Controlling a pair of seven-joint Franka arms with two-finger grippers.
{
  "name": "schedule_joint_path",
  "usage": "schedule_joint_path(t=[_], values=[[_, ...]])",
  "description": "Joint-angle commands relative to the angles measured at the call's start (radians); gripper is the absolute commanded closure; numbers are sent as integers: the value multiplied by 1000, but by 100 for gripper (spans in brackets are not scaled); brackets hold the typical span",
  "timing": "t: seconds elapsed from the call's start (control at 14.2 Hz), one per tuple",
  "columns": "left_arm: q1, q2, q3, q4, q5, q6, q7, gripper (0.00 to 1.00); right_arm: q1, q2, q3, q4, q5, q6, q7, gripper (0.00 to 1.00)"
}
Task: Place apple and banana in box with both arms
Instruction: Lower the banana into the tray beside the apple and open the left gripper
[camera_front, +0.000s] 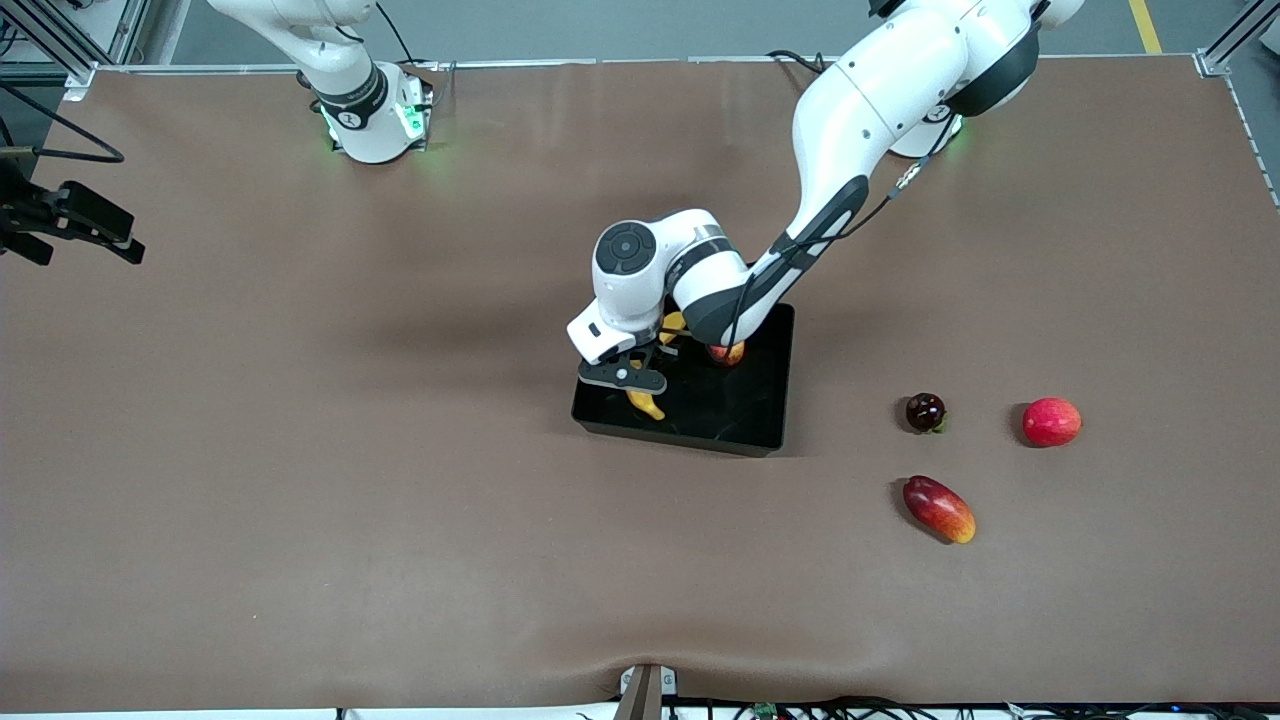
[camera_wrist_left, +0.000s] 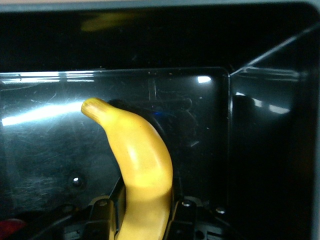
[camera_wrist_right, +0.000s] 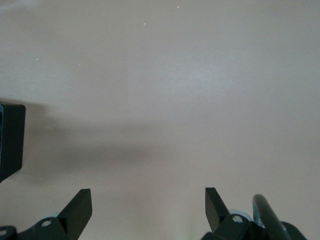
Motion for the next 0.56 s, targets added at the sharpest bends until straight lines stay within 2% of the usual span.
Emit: schedule_joint_path(t=[0.0, 0.35, 0.42, 0.49], values=[[-13, 13, 6, 17, -14, 0, -17, 100, -5, 13, 2, 28, -5, -15, 16, 0], [-20, 29, 41, 20, -14, 0, -15, 100, -7, 13, 2, 28, -5, -15, 16, 0], [-20, 27, 41, 20, -14, 0, -15, 84, -7, 13, 1, 28, -5, -15, 15, 0], [-20, 24, 41, 20, -12, 0, -15, 1, -5, 13, 2, 28, -5, -15, 15, 0]])
